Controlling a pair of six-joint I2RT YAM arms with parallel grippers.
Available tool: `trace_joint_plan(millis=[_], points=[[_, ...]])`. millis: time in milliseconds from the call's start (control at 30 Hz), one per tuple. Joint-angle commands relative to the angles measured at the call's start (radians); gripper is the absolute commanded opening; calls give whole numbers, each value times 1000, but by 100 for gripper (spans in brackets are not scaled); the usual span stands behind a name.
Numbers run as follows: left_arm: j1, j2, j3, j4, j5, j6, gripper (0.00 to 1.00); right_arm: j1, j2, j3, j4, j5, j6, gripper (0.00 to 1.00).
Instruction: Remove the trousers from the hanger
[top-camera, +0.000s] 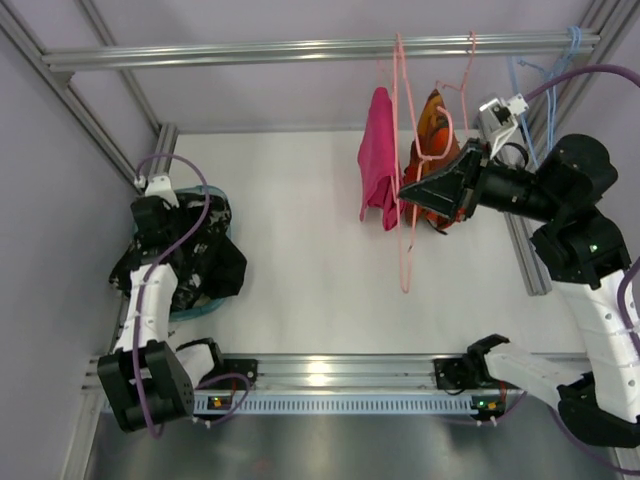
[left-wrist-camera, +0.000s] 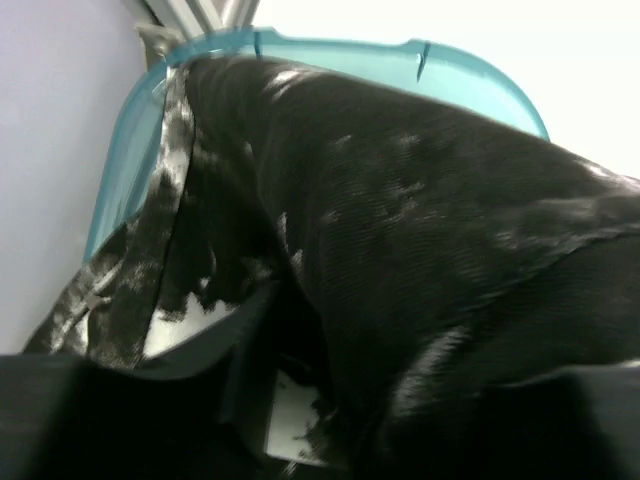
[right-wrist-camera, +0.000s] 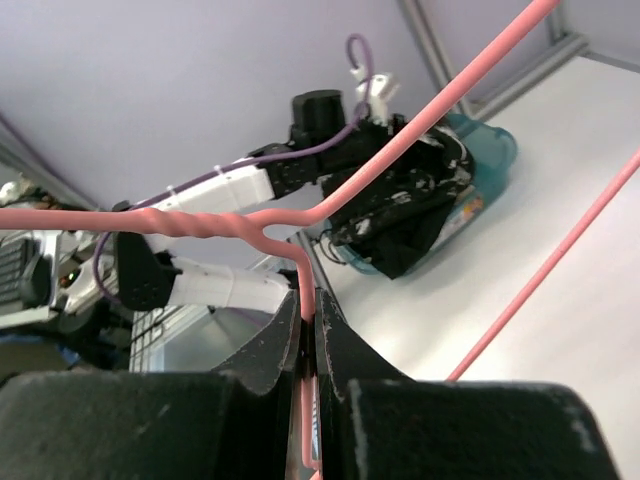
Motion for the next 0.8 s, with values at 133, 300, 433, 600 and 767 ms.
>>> trace_joint_plan(millis=[133, 300, 433, 600, 767], points=[[-2, -148, 133, -199, 303, 120, 98, -222, -120, -24, 23, -12, 115, 0], [-3, -242, 206, -216, 477, 122, 98, -348, -212, -30, 4, -12, 142, 0], [-5, -257, 252, -217, 540, 114, 98, -482, -316, -88, -43, -10, 132, 0], [-5, -230, 321, -217, 582, 94, 98, -558, -364, -130, -150, -44, 89, 0], [-14, -187, 394, -217, 628, 38, 98, -613, -300, -127, -267, -111, 79, 0]])
